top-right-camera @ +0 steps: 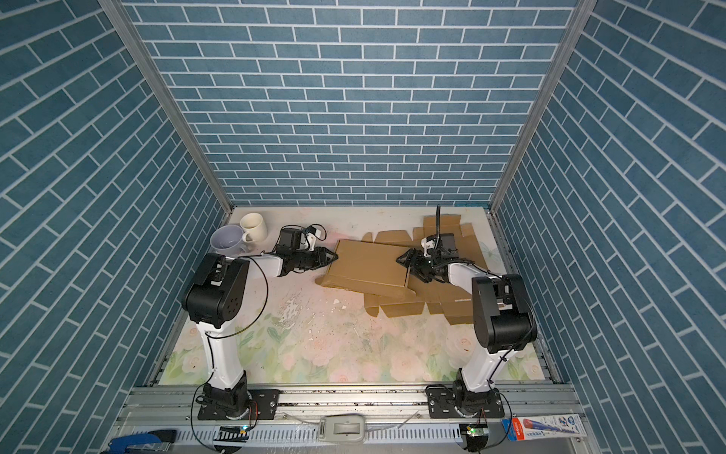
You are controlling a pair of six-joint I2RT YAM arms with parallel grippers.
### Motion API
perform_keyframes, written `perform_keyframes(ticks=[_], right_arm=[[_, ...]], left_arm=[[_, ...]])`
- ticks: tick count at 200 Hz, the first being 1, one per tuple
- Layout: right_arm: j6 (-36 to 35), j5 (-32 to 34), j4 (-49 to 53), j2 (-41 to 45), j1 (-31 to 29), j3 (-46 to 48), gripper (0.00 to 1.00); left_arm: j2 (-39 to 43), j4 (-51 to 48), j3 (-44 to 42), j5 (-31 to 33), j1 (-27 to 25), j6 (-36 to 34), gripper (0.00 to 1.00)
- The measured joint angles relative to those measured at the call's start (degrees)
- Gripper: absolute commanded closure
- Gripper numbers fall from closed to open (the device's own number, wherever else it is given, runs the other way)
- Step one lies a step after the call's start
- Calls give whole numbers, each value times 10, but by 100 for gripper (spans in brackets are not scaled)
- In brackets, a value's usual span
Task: Fold the paper box
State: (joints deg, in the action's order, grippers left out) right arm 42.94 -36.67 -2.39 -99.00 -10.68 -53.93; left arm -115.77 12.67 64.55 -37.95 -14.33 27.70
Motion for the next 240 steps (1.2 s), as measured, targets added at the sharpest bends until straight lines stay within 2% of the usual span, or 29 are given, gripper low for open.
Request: perform_keyframes(ticks=[48,122,162,199,240], right_arm=[[62,-1,-90,-9,-8,39,24],[54,8,-91,-40,-27,43,22],[53,-10,-99,-41,-27,46,32],[63,-23,-95,-15,-26,46,35],[100,-35,-151,-13,-26,47,41]], left_arm=[[0,10,-3,7,4,2,51],[0,42,-21,12,6,8,53],[1,55,-26,12,6,14,53],[6,57,-31,21,8,18,48],[10,60,-35,29,11,26,47]])
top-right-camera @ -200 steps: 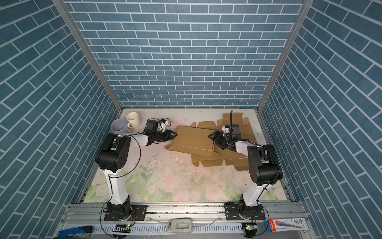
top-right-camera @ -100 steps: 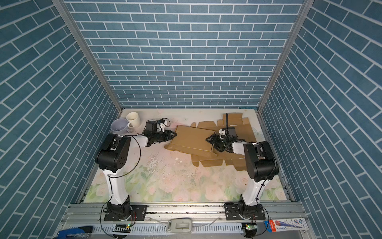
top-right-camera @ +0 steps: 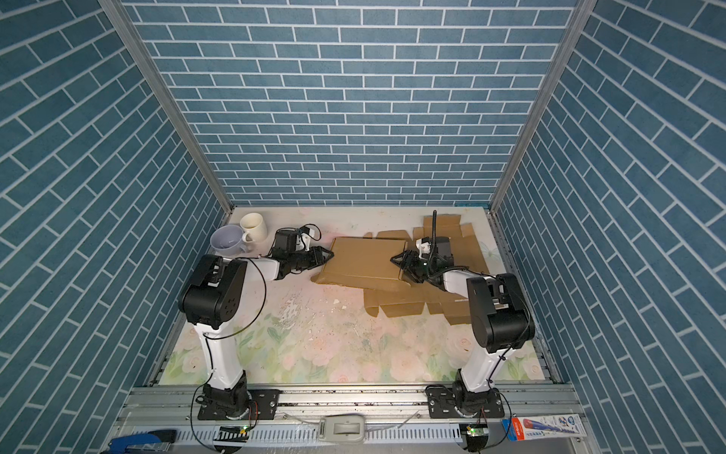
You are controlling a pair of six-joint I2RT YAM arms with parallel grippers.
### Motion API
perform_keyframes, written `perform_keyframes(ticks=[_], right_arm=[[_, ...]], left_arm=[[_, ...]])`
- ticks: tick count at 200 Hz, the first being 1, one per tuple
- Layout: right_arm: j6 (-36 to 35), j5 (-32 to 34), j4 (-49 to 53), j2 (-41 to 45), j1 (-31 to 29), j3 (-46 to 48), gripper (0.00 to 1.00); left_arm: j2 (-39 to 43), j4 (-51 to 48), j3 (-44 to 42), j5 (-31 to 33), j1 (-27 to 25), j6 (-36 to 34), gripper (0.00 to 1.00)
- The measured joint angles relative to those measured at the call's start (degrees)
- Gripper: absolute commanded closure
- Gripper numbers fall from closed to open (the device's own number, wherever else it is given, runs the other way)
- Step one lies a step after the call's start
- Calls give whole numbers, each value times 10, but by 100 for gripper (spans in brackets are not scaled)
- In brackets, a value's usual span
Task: Fold the paper box
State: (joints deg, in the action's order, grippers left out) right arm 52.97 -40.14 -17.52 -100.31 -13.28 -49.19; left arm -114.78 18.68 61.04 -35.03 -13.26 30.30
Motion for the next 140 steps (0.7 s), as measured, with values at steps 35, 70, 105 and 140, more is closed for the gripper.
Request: perform_keyframes(ticks=[35,70,105,140], right_arm=[[48,-6,-69,-27,0,13,49],[75,-14,-70,-22,-5,15,60],[127,-29,-53,-5,-3,15,68],[173,-54,1,17,3,13,72]], left_arm=[[9,-2,-7,5,1,3,44],[71,-67,-26,16,-2,-19,38],[195,-137,-27,51,-7,-85,34],[307,-202,-19,96,-53,-219,28]])
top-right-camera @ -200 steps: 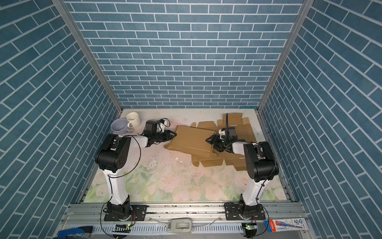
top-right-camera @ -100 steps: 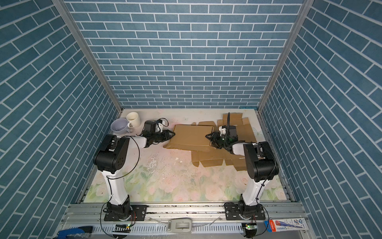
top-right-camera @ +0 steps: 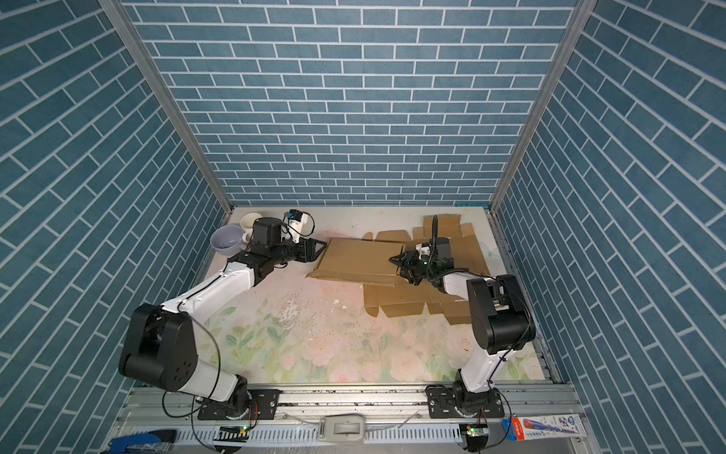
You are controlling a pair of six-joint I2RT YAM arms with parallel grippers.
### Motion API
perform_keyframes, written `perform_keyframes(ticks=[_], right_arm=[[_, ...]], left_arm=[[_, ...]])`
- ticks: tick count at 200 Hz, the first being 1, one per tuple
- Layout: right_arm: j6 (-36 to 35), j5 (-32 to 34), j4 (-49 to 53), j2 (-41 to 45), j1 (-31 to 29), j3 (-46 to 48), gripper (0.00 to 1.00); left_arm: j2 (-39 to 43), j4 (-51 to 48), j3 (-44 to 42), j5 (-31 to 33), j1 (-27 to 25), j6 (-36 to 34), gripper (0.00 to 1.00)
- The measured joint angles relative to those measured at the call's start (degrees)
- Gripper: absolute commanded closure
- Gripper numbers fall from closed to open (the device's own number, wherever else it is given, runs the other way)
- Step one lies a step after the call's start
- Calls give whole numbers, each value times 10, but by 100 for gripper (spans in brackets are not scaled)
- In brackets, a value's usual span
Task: Fold the paper box
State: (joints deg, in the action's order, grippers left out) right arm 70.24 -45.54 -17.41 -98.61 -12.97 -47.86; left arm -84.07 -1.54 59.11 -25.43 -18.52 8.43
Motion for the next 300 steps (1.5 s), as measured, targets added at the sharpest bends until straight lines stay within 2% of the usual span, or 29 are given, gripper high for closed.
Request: perform_keyframes(ticks=[22,50,82,140,193,250,270,300], right_arm=[[28,-25,31,8,2,-4,73],[52,-56,64,14,2,-14,73],[65,-83,98,30,2,-16,74],[72,-115,145,43,2,-16,74],[101,-132,144,43,2,-16,76],[132,-147,118,43,-9,-16,74],[138,-147,108,43,-12,-16,70],[141,-151,90,43,-12,-16,54]], left_arm=[[46,-52,6,36,-80,-137,20],[53,-134,30,85,-185,-296,18],[37,-202,44,133,-221,-403,18],[27,-218,38,217,-252,-494,19],[46,-166,-32,290,-273,-548,20],[72,-37,-101,376,-297,-638,39],[73,17,-126,407,-302,-672,46],[82,57,-145,425,-305,-706,49]])
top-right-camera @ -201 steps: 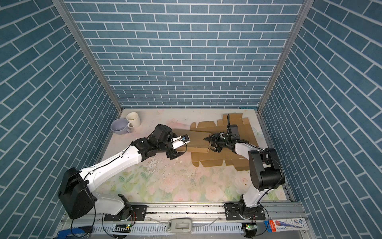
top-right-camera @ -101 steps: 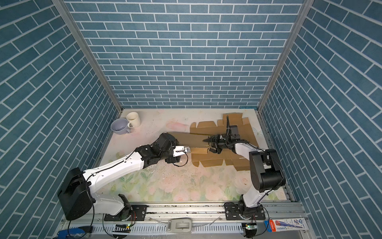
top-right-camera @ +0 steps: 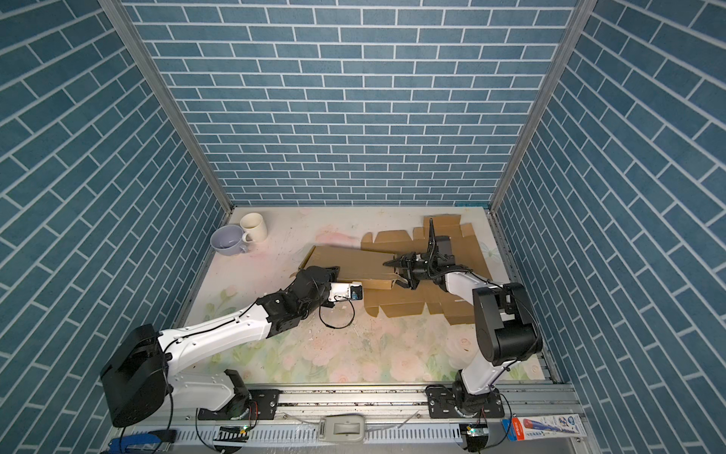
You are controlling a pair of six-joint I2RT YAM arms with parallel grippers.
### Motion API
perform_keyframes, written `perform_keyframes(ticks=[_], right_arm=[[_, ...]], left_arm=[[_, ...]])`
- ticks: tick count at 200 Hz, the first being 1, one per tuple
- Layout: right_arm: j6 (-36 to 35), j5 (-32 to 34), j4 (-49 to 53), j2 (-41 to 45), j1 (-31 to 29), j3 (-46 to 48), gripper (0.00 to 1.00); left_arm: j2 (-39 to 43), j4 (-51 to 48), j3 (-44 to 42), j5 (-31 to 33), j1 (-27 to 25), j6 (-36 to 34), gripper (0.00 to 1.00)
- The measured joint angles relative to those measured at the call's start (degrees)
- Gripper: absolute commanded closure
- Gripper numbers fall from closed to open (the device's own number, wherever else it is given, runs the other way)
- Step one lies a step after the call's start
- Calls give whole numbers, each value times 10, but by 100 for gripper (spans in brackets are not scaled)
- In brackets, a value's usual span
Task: Fold the paper box
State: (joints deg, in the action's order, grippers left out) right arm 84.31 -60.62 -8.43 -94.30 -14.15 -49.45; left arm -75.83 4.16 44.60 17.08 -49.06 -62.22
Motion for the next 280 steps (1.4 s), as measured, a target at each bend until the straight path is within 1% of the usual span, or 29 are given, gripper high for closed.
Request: perform_keyframes(ticks=[34,51,70,91,116,137,152,176,201,220,237,260,280], right_arm=[[10,-13,-15,0,5,0,44],[14,-23,-19,3,15,1,39],[13,-30,-19,18,31,6,36],[7,-31,-17,43,55,9,36],[-27,-24,2,79,97,9,34],[-98,9,43,124,129,8,34],[-186,54,102,167,137,5,34],[-339,131,190,244,114,0,30],[-454,186,250,291,73,-12,26],[-510,215,287,288,35,-30,25],[-549,240,315,269,1,-52,24],[-580,256,338,228,-27,-85,24],[-595,265,345,199,-36,-106,26]], left_arm=[[7,-8,3,2,-1,-3,50],[8,-34,16,1,0,7,51],[8,-82,44,-3,3,27,51],[4,-153,92,-20,14,58,52],[-15,-247,159,-54,35,98,52],[-44,-345,230,-97,58,134,50],[-70,-416,284,-135,73,155,50],[-109,-503,344,-192,95,179,50],[-157,-577,387,-246,112,195,50],[-204,-616,423,-276,121,200,53],[-233,-627,448,-298,129,203,53],[-248,-633,462,-315,136,204,53],[-250,-634,463,-319,139,204,53]])
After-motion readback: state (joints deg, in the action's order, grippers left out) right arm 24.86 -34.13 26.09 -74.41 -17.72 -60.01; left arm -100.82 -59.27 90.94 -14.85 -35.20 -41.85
